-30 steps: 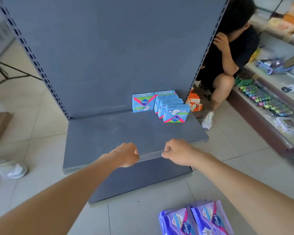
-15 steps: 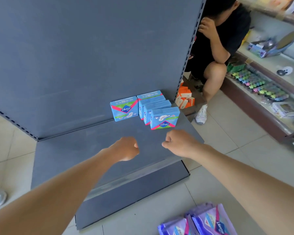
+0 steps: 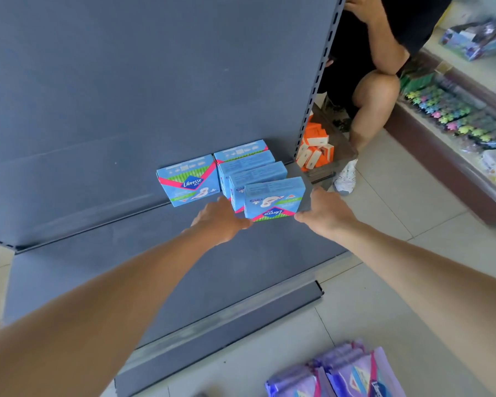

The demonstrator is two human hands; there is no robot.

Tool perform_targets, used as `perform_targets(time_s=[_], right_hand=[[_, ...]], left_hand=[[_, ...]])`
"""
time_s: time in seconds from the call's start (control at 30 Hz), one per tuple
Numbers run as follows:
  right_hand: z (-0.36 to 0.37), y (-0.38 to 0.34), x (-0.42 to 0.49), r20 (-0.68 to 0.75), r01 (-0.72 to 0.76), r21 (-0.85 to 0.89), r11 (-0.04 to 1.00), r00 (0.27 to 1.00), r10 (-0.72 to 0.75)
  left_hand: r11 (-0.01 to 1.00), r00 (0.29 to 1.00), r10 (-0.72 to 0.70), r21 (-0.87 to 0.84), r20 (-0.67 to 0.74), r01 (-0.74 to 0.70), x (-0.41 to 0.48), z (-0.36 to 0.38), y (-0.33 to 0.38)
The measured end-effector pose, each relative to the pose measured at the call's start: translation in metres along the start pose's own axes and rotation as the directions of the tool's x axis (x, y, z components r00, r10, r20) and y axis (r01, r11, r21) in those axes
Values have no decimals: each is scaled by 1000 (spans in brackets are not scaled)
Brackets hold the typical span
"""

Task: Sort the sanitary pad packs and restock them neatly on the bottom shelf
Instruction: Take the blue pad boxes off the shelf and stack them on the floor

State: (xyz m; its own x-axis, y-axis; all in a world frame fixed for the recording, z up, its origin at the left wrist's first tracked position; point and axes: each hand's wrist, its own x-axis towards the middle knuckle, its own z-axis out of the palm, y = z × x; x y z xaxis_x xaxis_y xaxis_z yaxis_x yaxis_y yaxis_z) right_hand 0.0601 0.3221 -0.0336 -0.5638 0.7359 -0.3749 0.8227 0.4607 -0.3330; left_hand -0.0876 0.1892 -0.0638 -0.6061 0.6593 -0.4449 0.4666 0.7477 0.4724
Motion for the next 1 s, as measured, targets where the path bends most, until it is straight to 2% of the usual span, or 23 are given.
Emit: perform_targets(time_s=[0.3, 0.47, 0.6, 0.73, 0.83, 1.0], right_hand=[[28, -10, 43, -42, -4, 426, 905, 999, 24], [36, -12, 54, -57, -18, 570, 822, 996, 62], [39, -9, 59, -5, -61, 704, 708, 996, 91], [42, -12, 65, 94, -114, 706, 698, 993, 67], [45, -14, 64, 87, -110, 669, 735, 994, 69], [41, -15, 51, 94, -95, 700, 708, 995, 40]], left_hand=[[990, 996, -11, -141, -87, -1, 26, 14, -8], [967, 992, -7, -252, -128, -26, 33, 18, -8], [945, 989, 13, -322, -144, -59, 34, 20, -11], [937, 991, 30, -341, -131, -74, 36, 19, -14], [921, 992, 25, -384, -120, -70, 35, 19, -15], [902, 994, 24, -426, -104, -66, 24, 15, -18]])
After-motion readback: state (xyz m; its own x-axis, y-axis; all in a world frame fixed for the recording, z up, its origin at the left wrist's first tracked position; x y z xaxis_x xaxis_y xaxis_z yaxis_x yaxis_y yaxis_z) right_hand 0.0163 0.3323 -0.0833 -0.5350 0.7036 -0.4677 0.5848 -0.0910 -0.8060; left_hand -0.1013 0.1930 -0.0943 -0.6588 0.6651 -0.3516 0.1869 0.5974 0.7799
